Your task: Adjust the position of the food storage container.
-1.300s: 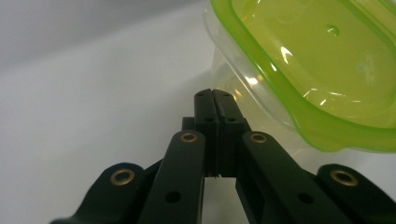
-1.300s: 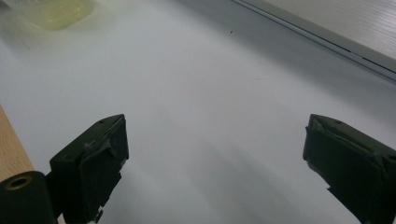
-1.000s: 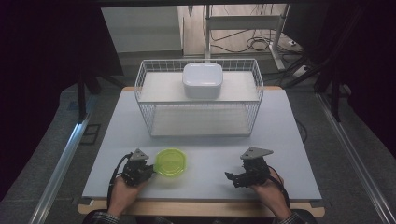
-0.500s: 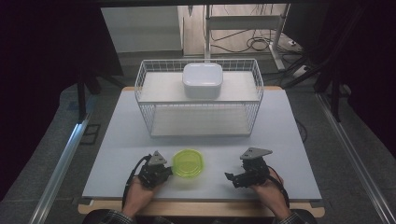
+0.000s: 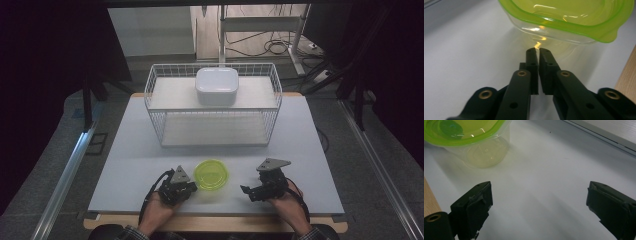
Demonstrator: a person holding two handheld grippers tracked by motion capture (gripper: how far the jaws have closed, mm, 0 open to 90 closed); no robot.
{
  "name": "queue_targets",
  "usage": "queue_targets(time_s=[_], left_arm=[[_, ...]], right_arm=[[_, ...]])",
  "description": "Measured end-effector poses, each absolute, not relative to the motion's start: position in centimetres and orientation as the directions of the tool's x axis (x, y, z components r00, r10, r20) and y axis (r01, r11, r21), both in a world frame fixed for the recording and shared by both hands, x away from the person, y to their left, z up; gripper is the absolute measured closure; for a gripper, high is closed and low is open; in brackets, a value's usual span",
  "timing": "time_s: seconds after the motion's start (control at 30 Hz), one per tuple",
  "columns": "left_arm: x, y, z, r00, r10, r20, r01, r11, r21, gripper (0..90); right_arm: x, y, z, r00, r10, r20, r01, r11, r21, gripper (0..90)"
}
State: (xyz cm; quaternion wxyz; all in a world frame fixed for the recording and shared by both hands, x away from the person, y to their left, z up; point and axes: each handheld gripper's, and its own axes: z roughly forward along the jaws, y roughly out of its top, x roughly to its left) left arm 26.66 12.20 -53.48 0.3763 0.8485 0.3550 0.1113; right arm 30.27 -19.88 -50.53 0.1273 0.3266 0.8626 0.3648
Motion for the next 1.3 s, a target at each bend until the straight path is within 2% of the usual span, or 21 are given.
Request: queue_targets(time_s=[0.07,0.2,0.33,0.47,0.67,1.3], left_arm=[[26.6,12.6,-53.3,0.715,0.695,-0.076,0.518,-0.454,0.725,76.7],[26.3,13.3,-53.0,0.706,0.703,-0.084,0.523,-0.437,0.732,56.6],[25.8,14.0,-52.8,0.685,0.726,-0.061,0.524,-0.432,0.734,41.0],[25.5,14.8,-52.5,0.676,0.733,-0.073,0.518,-0.403,0.755,28.3],[25.0,15.7,-52.2,0.668,0.74,-0.083,0.518,-0.381,0.766,15.0],[23.7,17.8,-52.8,0.675,0.736,-0.053,0.483,-0.387,0.786,1.9]], right_arm=[[30.3,-19.9,-50.5,-0.754,0.657,0.02,0.47,0.518,0.714,6.9],[30.3,-20.0,-50.5,-0.753,0.658,0.023,0.471,0.513,0.717,6.8],[30.3,-20.0,-50.5,-0.754,0.657,0.025,0.47,0.512,0.719,6.6],[30.3,-20.0,-50.5,-0.755,0.655,0.027,0.468,0.511,0.721,6.6],[30.3,-20.0,-50.4,-0.756,0.654,0.029,0.464,0.504,0.729,6.5],[30.3,-20.0,-50.4,-0.772,0.633,0.053,0.45,0.486,0.749,2.4]])
